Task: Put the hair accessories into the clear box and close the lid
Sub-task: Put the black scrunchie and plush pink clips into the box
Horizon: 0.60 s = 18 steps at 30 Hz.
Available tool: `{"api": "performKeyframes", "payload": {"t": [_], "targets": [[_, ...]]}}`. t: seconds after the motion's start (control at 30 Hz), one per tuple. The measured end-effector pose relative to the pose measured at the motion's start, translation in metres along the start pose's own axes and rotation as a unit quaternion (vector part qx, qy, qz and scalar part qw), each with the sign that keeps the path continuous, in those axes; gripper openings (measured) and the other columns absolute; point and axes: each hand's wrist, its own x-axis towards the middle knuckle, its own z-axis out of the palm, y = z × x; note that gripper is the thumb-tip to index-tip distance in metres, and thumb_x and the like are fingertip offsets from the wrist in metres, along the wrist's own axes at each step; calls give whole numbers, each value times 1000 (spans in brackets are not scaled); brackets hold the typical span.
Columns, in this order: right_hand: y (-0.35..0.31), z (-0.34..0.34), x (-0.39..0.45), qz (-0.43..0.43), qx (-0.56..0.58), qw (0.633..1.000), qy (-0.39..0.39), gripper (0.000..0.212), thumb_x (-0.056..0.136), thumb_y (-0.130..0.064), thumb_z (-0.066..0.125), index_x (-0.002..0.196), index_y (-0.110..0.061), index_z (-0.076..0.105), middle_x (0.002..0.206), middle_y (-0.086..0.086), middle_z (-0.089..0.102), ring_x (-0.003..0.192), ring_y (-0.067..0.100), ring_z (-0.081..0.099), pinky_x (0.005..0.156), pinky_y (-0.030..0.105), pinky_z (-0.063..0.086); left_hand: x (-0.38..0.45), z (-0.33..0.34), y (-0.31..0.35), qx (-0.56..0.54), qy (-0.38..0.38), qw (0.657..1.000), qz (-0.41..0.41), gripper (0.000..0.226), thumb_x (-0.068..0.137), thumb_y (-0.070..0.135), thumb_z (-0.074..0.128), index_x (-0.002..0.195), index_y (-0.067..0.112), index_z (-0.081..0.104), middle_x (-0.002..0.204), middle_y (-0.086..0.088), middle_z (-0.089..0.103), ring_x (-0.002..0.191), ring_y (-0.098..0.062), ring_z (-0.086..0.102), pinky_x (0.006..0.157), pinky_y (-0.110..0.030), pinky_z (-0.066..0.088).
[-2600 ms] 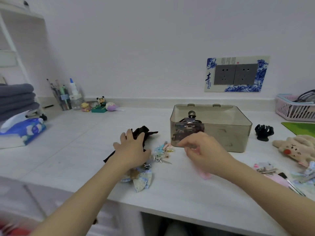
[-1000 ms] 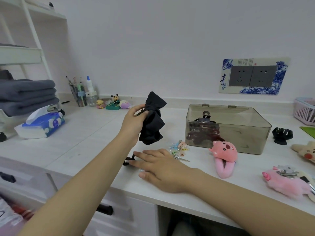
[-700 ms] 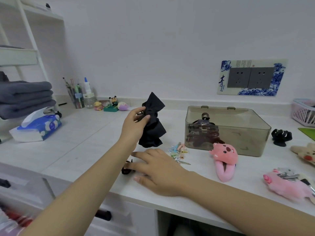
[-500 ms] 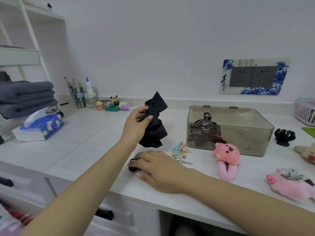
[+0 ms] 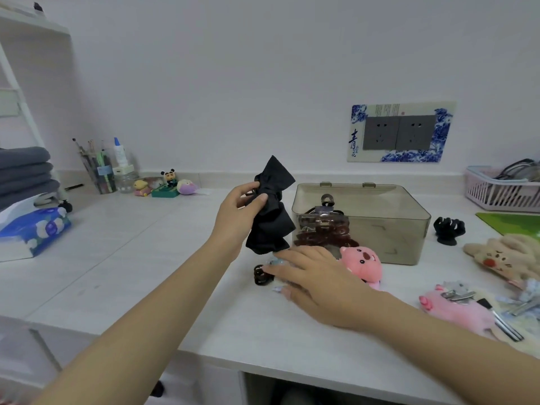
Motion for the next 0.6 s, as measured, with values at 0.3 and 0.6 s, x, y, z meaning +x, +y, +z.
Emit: {"api": "performKeyframes", "payload": {"t": [0.3, 0.6], "targets": [[44, -28, -51, 237, -38, 969, -51, 48, 87, -53, 36, 132, -36, 39, 128, -3, 43, 117, 22, 36, 97, 33, 38, -2, 32, 15, 5, 8, 999, 51, 14, 87, 27, 63, 100, 28, 61, 108, 5, 64, 102, -13, 61, 84, -26, 48], [64, -77, -55, 196, 178, 957, -117, 35, 83, -34, 61, 118, -38, 56, 101, -17, 57, 101, 8, 55, 85, 17, 42, 24, 83, 47, 64, -68, 990, 108, 38, 86, 27, 64, 123, 26, 56, 129, 4, 57, 120, -13, 53, 103, -33, 44]]}}
